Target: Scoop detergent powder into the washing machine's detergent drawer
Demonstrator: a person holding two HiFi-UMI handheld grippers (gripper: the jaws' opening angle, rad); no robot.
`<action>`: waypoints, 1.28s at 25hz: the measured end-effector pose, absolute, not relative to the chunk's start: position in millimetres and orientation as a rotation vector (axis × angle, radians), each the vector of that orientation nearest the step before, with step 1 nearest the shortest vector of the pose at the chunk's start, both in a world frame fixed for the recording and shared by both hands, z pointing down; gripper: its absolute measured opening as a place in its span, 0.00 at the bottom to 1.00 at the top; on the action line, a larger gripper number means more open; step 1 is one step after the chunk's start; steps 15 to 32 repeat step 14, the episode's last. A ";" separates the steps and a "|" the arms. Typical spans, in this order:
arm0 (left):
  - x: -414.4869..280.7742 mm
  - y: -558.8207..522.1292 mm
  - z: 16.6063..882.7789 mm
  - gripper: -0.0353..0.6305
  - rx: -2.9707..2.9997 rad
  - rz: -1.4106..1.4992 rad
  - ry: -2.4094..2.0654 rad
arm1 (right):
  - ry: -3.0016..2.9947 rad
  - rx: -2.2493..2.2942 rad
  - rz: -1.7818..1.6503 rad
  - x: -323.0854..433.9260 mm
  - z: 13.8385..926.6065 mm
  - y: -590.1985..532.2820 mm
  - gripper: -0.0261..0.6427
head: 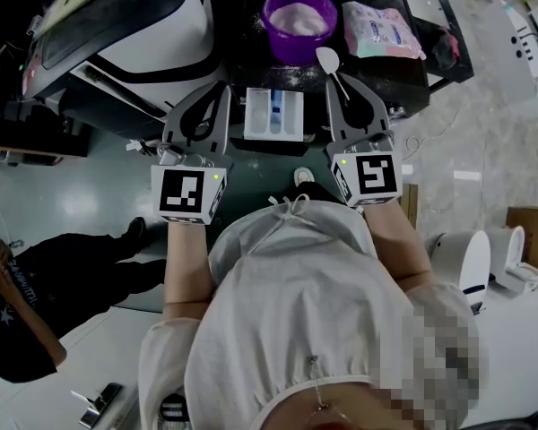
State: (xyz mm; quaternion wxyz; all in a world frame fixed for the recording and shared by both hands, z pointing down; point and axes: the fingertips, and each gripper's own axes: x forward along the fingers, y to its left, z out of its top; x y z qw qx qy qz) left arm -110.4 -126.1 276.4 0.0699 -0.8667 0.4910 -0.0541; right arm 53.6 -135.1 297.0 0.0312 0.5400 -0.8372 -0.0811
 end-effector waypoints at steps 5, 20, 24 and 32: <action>-108.5 -126.2 274.0 0.09 -2.608 -0.159 1.473 | -2.583 1.657 -0.262 55.3 295.1 -134.9 0.05; -99.8 -121.7 279.4 0.09 -2.649 -0.141 1.480 | -2.575 1.649 -0.258 60.5 292.4 -132.8 0.05; -99.8 -121.7 279.4 0.09 -2.649 -0.141 1.480 | -2.575 1.649 -0.258 60.5 292.4 -132.8 0.05; -99.8 -121.7 279.4 0.09 -2.649 -0.141 1.480 | -2.575 1.649 -0.258 60.5 292.4 -132.8 0.05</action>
